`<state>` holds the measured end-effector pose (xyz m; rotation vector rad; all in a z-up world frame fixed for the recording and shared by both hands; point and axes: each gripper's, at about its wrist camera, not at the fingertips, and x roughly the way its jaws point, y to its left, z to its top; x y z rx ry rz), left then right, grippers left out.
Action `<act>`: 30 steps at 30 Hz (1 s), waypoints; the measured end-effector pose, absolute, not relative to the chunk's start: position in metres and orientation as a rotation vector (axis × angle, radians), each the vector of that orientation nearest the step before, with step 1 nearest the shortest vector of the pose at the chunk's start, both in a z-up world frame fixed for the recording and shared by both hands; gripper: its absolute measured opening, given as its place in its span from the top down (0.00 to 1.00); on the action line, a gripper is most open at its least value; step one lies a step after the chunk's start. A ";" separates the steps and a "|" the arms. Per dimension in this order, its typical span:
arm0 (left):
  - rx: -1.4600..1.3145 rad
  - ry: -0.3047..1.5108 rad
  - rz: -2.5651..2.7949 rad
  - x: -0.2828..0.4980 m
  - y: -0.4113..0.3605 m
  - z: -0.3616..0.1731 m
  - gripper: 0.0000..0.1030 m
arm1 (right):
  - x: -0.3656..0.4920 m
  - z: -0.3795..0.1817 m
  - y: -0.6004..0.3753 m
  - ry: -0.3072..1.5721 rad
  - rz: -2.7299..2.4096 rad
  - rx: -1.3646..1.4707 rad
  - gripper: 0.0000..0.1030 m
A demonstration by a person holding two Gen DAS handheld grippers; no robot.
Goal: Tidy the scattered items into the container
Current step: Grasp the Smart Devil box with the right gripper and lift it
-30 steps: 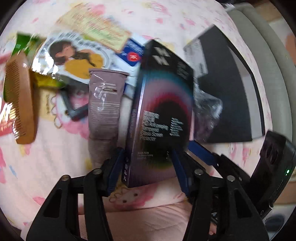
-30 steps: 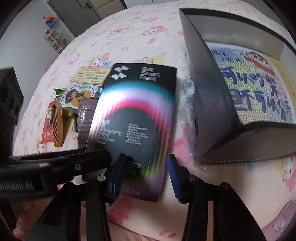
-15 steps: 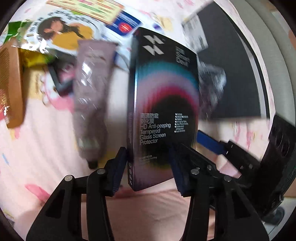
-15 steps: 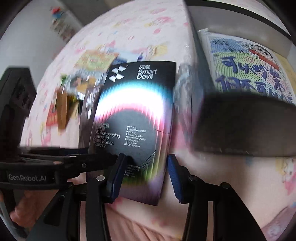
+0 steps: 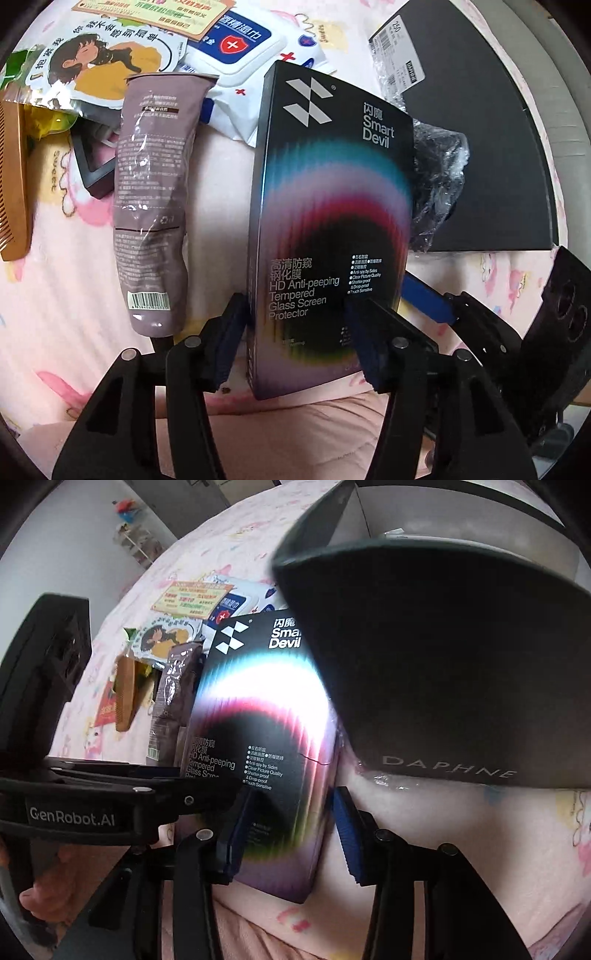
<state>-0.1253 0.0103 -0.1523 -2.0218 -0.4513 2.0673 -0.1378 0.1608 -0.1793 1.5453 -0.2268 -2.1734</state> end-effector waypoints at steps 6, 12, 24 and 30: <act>-1.943 -0.448 2.068 -0.097 0.021 -0.130 0.45 | -0.117 -0.155 0.157 -0.087 -2.230 1.497 0.63; -1.797 -0.614 2.102 -0.072 0.011 -0.084 0.46 | -0.101 -0.117 0.168 -0.159 -2.272 1.382 0.63; -1.738 -0.363 2.308 -0.112 0.038 -0.036 0.66 | -0.101 -0.105 0.179 -0.282 -2.286 1.311 0.84; -1.855 -0.418 2.376 -0.078 0.011 -0.093 0.58 | -0.108 -0.150 0.203 -0.346 -2.241 1.538 0.78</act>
